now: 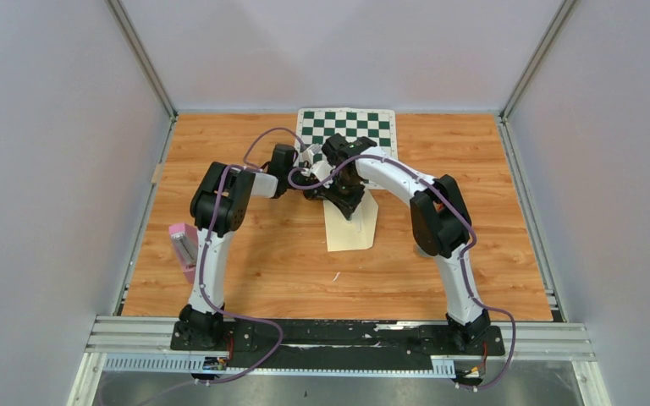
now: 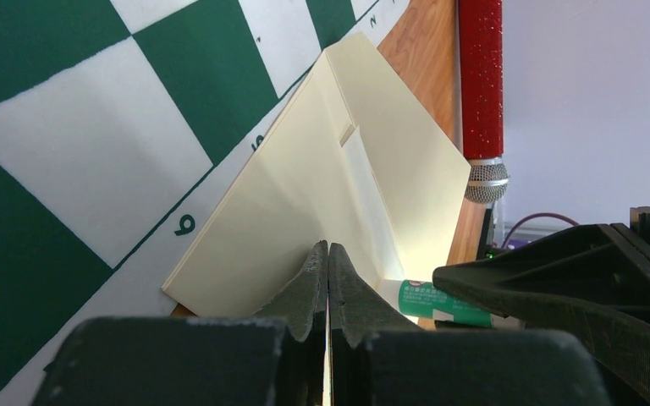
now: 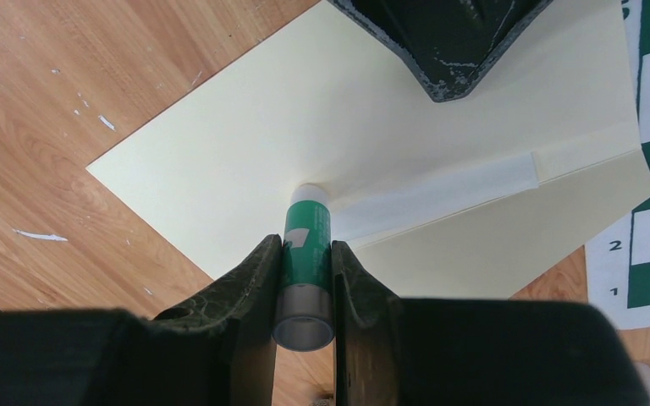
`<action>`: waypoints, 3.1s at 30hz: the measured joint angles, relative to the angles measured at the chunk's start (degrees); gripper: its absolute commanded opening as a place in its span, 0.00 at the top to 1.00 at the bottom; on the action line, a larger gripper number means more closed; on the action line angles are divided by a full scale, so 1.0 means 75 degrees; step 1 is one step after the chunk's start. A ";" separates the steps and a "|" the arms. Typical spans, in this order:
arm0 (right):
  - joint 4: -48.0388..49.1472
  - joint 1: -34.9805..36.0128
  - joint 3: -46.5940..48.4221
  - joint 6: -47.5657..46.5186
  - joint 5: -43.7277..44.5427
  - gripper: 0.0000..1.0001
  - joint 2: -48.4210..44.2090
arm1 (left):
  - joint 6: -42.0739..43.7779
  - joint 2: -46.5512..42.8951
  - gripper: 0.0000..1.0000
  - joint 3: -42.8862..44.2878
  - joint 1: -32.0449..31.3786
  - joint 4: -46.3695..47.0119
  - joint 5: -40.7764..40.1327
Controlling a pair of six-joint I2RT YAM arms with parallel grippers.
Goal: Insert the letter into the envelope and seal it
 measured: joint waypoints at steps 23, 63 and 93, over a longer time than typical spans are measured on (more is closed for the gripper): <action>0.0306 -0.0542 0.2515 0.0213 0.1081 1.00 0.0766 | 0.0099 0.0000 0.90 0.0201 0.0000 -0.0236 -0.0015; 1.7593 -0.1550 -0.2844 0.1043 -0.1119 1.00 -0.2393 | -0.1279 -0.1944 0.23 0.6580 0.0758 -0.0157 -0.1434; 1.7841 -0.1413 -0.2565 0.0490 -0.1629 0.98 -0.1915 | -0.2235 -0.1227 0.93 0.7128 0.0466 0.1137 -0.0545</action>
